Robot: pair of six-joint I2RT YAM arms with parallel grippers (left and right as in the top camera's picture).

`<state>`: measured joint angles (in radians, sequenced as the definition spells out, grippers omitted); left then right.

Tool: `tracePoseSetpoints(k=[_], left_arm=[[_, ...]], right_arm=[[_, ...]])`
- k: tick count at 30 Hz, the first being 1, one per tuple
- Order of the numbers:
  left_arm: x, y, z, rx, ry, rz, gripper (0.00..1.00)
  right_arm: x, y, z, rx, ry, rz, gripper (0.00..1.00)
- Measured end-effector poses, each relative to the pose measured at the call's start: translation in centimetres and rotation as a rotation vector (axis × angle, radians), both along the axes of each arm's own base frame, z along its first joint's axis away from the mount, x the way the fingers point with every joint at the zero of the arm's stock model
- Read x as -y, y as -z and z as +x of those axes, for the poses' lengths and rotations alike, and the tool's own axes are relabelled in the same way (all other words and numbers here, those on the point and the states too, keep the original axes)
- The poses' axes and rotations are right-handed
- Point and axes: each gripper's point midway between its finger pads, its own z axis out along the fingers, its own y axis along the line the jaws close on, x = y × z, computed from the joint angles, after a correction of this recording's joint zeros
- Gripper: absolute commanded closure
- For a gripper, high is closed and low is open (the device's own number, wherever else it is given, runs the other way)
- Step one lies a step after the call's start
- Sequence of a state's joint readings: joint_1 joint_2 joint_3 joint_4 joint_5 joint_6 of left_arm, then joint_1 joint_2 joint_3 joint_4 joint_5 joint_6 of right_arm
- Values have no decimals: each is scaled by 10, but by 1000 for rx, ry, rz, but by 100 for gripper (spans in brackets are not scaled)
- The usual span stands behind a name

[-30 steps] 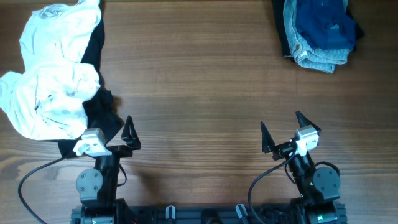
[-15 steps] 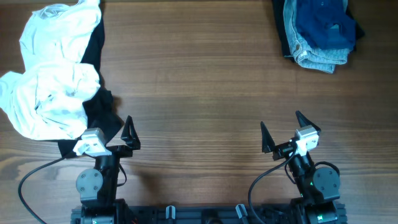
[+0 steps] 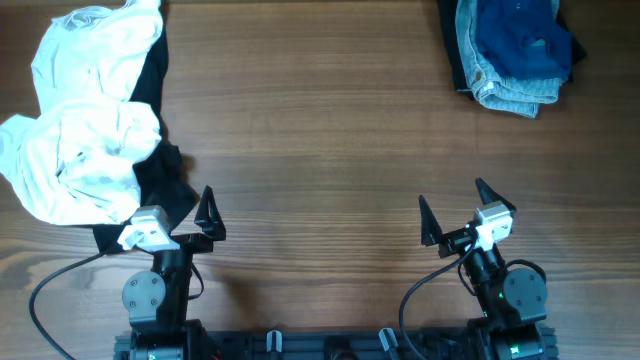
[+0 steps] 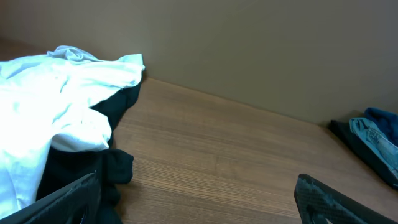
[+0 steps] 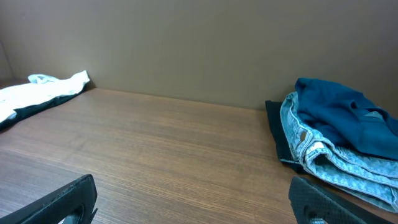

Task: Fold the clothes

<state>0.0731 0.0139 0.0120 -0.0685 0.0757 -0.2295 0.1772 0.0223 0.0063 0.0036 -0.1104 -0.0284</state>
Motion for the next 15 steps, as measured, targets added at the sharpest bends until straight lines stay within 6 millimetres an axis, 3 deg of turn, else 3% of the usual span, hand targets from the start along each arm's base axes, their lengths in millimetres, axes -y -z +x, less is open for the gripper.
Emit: tracePoseSetpoints(k=[15], left_arm=[[-4, -7, 0, 27, -22, 3, 0]], right_arm=[[0, -4, 0, 2, 0, 42, 0]])
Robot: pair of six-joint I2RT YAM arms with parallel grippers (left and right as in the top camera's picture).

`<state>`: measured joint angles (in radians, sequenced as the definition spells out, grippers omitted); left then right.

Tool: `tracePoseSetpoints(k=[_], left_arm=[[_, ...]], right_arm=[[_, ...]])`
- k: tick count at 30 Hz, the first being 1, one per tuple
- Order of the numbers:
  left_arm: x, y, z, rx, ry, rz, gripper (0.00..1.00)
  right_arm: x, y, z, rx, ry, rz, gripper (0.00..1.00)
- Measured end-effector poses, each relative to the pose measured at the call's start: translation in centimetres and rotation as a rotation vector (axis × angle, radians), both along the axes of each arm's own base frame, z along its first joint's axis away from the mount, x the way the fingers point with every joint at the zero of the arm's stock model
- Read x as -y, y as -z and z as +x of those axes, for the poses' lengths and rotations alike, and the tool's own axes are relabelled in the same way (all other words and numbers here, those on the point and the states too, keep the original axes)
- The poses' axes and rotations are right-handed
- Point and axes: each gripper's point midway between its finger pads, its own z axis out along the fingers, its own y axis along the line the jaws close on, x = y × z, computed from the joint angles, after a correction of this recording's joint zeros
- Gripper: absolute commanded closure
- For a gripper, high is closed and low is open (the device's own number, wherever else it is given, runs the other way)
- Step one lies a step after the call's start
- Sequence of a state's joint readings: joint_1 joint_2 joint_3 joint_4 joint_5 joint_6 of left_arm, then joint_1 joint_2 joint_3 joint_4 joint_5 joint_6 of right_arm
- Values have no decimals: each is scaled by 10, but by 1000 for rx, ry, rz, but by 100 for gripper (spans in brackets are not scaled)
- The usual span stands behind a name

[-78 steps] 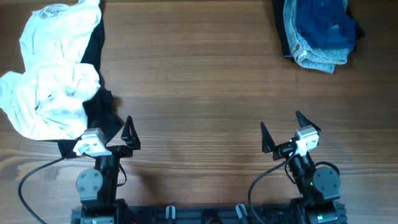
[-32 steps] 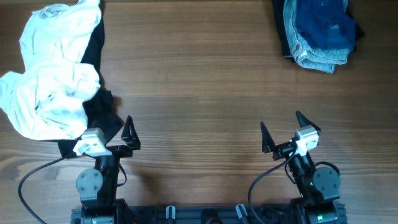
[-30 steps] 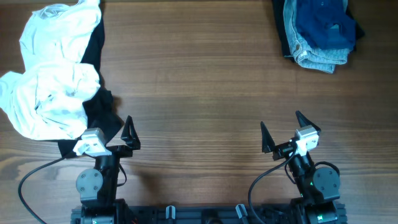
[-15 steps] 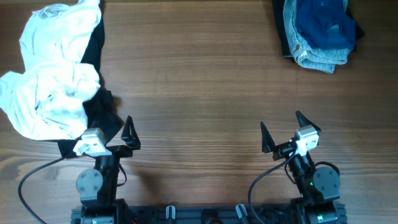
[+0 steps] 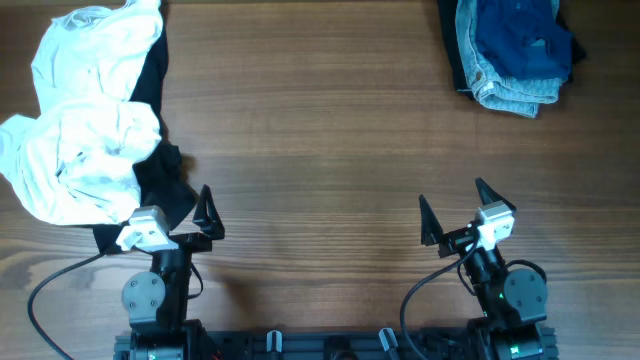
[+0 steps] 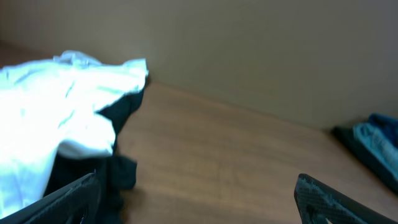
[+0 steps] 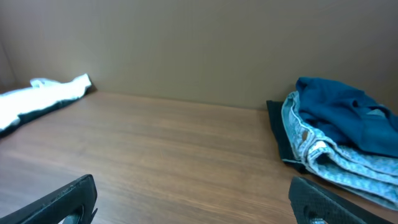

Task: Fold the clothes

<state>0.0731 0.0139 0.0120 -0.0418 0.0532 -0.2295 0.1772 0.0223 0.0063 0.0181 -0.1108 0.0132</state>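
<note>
A heap of crumpled white clothes lies at the table's left over a black garment; the left wrist view shows the white cloth and the black one. My left gripper stands open near the front edge, its left finger over the black garment's edge. My right gripper is open at the front right, with bare wood between its fingers. Folded denim under a blue garment sits at the far right corner, and the same blue garment appears in the right wrist view.
A brown wall rises behind the wooden table. Both arm bases and their cables stand at the front edge.
The left wrist view has gone blurred and shifted slightly; the left arm has moved a little. The right arm and the clothes are where they were.
</note>
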Motion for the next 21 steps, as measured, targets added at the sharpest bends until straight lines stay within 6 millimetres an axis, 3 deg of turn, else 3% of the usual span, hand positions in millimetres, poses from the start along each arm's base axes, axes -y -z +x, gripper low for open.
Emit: tracePoseSetpoints(k=[8, 16, 21], left_arm=[[-1, -16, -1, 2, -4, 0, 0], [-2, -51, 12, -157, -4, -11, 0], [-3, -72, 31, -311, -4, -22, 0]], right_arm=[[-4, -12, -2, 8, -24, 70, 0], [-12, -78, 0, 33, -73, 77, 0], [-26, -106, 19, -34, -134, 68, 0]])
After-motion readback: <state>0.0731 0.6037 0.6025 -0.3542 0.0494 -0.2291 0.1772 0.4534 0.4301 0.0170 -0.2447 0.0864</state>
